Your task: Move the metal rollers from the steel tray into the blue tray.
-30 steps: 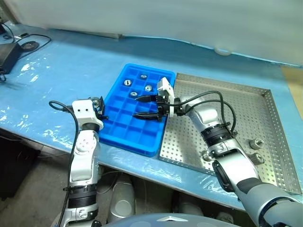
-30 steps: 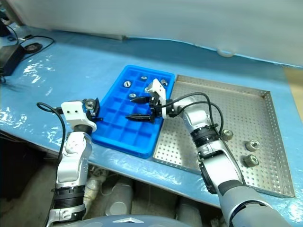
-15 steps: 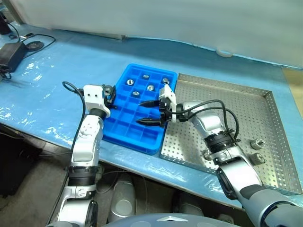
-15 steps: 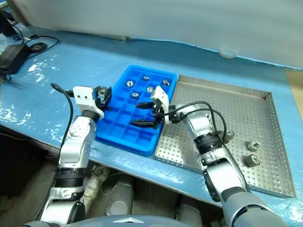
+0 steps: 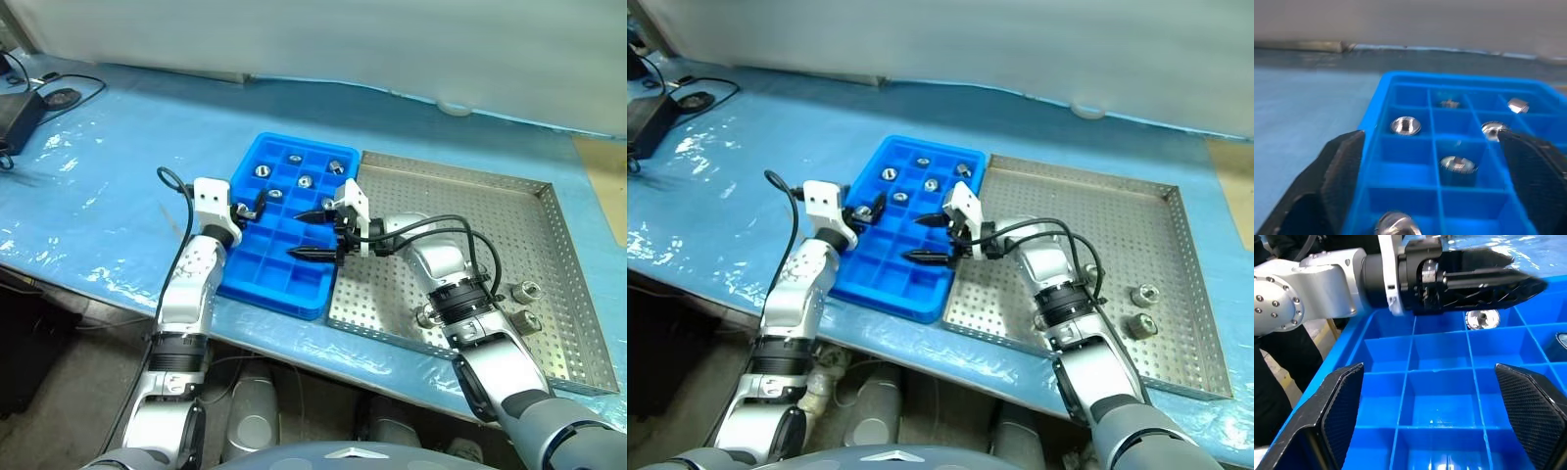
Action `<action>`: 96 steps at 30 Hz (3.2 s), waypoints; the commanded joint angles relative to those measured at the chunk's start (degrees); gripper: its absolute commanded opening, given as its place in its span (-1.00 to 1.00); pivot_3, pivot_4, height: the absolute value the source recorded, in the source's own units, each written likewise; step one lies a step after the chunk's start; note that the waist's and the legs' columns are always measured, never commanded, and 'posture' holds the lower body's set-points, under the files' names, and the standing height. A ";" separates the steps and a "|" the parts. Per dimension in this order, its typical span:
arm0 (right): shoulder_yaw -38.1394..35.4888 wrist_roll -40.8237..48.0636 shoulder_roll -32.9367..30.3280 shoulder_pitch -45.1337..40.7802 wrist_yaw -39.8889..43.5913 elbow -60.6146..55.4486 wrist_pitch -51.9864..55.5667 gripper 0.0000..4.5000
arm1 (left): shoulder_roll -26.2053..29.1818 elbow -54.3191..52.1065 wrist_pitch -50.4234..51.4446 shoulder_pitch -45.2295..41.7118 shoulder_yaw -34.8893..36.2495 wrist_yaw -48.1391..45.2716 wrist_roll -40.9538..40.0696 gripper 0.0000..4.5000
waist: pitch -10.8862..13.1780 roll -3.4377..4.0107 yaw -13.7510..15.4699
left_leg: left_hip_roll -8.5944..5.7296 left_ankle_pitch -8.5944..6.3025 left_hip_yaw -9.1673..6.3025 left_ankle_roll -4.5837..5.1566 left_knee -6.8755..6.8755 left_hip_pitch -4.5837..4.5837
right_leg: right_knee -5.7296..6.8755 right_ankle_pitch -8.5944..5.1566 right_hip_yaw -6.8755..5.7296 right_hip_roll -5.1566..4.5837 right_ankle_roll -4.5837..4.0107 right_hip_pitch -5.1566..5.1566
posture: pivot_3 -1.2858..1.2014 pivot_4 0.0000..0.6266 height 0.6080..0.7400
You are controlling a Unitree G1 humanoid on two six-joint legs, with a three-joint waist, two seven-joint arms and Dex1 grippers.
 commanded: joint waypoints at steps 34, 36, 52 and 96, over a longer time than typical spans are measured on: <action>-26.59 8.73 -13.41 37.60 -31.21 -49.40 16.06 1.00 | -10.90 67.26 -17.95 -40.39 -5.05 -19.31 6.73 0.98 | -0.01 0.01 -16.58 | -0.20 -0.32 1.08 0.61 0.00 0.67 | -0.42 -0.18 1.17 0.00 0.40 0.12 | -0.44 -0.52 1.00; -26.71 8.63 -13.82 38.13 -31.63 -49.81 16.19 1.00 | -11.22 67.55 -17.63 -39.95 -5.22 -19.22 7.45 0.98 | -0.01 0.01 -16.63 | -0.21 -0.39 1.18 0.72 0.00 0.66 | -0.55 -0.07 1.26 0.00 0.23 0.14 | -0.45 -0.52 1.00; -28.15 9.24 -14.15 43.02 -35.13 -53.29 16.24 1.00 | -12.63 68.82 -15.00 -37.40 -4.60 -14.56 10.69 0.26 | -0.01 0.01 -18.86 | -0.22 -0.78 1.61 1.07 0.05 0.65 | -1.15 0.00 1.52 -0.05 0.35 0.22 | -0.49 -0.52 1.00; 0.30 -1.94 7.52 -13.70 8.81 20.12 -12.02 1.00 | -0.61 -37.38 8.55 29.01 -0.08 2.83 0.53 -0.18 | 0.20 0.13 4.21 | 0.08 -0.43 0.09 0.46 0.01 -0.08 | -0.65 -0.01 -0.14 -0.06 0.01 0.27 | 0.52 -0.52 1.00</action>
